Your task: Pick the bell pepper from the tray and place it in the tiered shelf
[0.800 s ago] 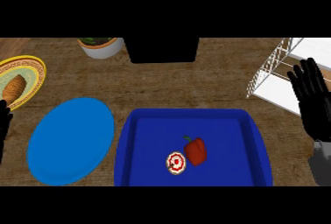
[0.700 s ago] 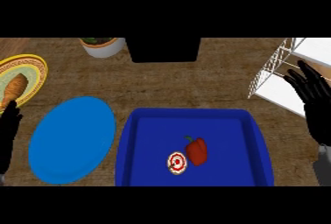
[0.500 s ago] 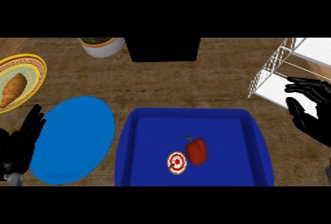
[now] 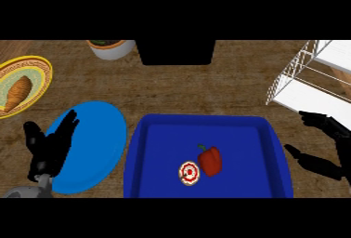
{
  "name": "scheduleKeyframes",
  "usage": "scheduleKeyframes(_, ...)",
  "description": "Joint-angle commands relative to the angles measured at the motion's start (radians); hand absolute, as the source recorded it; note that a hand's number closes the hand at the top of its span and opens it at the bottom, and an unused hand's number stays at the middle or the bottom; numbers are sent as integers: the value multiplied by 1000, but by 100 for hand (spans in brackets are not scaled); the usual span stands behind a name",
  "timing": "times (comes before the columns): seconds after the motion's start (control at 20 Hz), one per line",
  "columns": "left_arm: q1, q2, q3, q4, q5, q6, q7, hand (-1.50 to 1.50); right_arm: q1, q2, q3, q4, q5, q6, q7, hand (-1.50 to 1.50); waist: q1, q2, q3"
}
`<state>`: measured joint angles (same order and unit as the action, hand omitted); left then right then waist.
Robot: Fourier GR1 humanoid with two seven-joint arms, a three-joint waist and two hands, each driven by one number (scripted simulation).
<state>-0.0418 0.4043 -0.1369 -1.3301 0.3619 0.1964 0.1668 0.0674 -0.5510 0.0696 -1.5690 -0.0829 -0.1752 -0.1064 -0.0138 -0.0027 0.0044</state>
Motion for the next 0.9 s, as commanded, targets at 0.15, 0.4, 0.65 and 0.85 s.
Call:
scheduleKeyframes(0.15,9,-21,5,9,26,-40,46,0,149,-147,11,-213,-53,225,12,-150,-5,-1,-6)
scheduleKeyframes(0.4,-48,-38,1,18,-2,-16,93,0,108,-165,96,-417,-2,228,280,-150,5,1,-6)
scheduleKeyframes(0.65,-37,-72,-24,13,-20,-21,77,0,13,-162,211,-603,96,170,661,-150,15,2,-7)
scheduleKeyframes(0.85,-8,-45,6,10,-12,-55,58,0,-108,-108,290,-642,232,110,931,-150,28,3,-7)
